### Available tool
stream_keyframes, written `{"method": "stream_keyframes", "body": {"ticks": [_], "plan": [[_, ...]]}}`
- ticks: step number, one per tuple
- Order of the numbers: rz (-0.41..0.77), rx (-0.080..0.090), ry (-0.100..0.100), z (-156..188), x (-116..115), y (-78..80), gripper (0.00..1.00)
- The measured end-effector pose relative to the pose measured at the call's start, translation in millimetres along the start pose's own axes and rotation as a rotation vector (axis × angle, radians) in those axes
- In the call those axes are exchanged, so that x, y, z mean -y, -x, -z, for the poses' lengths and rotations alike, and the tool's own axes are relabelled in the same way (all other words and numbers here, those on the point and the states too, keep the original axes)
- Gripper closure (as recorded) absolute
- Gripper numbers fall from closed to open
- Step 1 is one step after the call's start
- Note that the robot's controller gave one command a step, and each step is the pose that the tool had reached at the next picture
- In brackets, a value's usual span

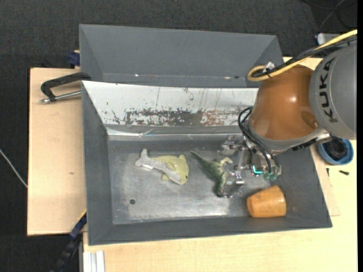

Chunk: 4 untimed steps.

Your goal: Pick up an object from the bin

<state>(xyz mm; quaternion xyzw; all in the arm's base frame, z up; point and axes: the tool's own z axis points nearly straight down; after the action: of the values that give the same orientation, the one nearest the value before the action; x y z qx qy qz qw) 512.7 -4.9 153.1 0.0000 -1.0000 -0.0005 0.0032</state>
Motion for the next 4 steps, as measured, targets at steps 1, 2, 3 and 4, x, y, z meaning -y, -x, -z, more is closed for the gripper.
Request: {"method": "stream_keyframes", "body": {"ticks": [1, 2, 3, 4], "plan": [[-0.223, 0.010, 0.002, -81.0, 9.8, 49.1, 0.00], [-0.223, 0.011, 0.001, -79.7, 9.4, 50.4, 0.00], [-0.222, 0.012, 0.001, -78.7, 9.1, 51.6, 0.00], [-0.222, 0.012, 0.001, -78.0, 9.0, 52.8, 0.00]]}}
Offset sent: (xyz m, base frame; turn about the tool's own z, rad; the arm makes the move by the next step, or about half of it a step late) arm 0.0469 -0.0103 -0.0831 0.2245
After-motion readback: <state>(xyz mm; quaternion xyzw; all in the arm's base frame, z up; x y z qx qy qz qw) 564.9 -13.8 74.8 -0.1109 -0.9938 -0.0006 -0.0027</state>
